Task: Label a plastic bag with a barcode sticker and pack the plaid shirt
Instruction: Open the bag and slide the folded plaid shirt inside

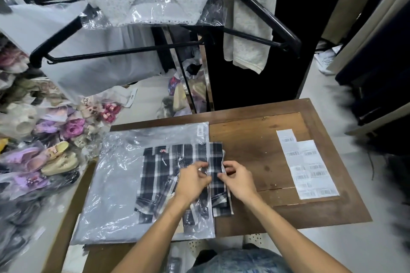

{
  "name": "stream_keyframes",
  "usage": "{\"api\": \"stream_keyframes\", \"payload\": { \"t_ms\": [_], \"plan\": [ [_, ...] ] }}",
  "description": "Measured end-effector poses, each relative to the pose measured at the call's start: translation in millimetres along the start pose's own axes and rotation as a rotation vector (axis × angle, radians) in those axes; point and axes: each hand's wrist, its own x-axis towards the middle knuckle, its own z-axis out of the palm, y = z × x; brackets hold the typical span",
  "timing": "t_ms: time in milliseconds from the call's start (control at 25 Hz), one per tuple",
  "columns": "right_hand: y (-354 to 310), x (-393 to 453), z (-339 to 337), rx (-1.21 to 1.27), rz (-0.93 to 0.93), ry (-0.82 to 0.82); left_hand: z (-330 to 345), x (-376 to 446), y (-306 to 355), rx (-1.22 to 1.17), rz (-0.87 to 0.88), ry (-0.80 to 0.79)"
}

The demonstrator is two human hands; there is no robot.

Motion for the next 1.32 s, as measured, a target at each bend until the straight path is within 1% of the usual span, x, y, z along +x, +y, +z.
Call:
{"api": "stream_keyframes", "payload": {
  "t_ms": [120, 160, 280, 360, 400, 440, 520, 560, 600, 640, 720, 760, 960, 1160, 1200, 1320],
  "plan": [
    [7.8, -4.5, -11.3, 0.067, 0.022, -0.043, -3.4, -2.4, 0.8, -0.028, 0.015, -0.021],
    [9.4, -8.2, -11.5, 0.083, 0.026, -0.081, -3.1, -2.7, 0.4, -0.032, 0.013, -0.025],
    [6.6, -15.0, 1.4, 0.164, 0.042, -0.273, -1.9, -1.9, 0.7, -0.035, 0.005, -0.019],
    [2.1, -14.9, 11.0, 0.291, 0.083, -0.368, -3.5, -2.3, 2.3, -0.042, -0.006, -0.015],
    [-1.4, -14.2, 12.8, 0.374, 0.118, -0.390, -5.1, -2.5, 3.6, -0.048, -0.010, -0.029],
    [-4.7, -13.0, 13.0, 0.477, 0.175, -0.375, -6.8, -2.4, 5.2, -0.058, -0.015, -0.053],
    [-5.3, -7.4, 10.1, 0.718, 0.303, -0.290, -8.9, -3.7, 8.6, -0.071, -0.034, -0.097],
    [-4.0, -3.1, 8.0, 0.835, 0.362, -0.290, -9.4, -4.5, 9.4, -0.075, -0.045, -0.106],
    [-3.7, 1.0, 6.0, 0.945, 0.421, -0.343, -9.4, -5.1, 9.8, -0.079, -0.051, -0.110],
    [-3.5, 5.6, 4.6, 1.034, 0.470, -0.437, -8.9, -5.4, 9.7, -0.085, -0.052, -0.111],
    [-6.8, 13.3, 5.2, 1.166, 0.516, -0.625, -7.8, -6.3, 9.3, -0.103, -0.051, -0.101],
    [-9.7, 16.7, 6.8, 1.206, 0.529, -0.676, -7.5, -6.6, 9.2, -0.111, -0.049, -0.091],
    [-24.5, 31.9, 10.6, 1.285, 0.598, -0.739, -11.1, -8.9, 15.7, -0.083, -0.024, -0.085],
    [-28.3, 39.2, 21.6, 1.253, 0.623, -0.772, -10.8, -7.4, 12.0, -0.019, -0.007, -0.071],
    [-24.0, 40.2, 18.0, 1.254, 0.633, -0.804, -10.9, -7.7, 10.9, -0.017, -0.004, -0.069],
    [-5.6, 36.2, 7.5, 1.193, 0.655, -0.985, -11.3, -10.5, 5.9, -0.054, 0.005, -0.046]
  ]
}}
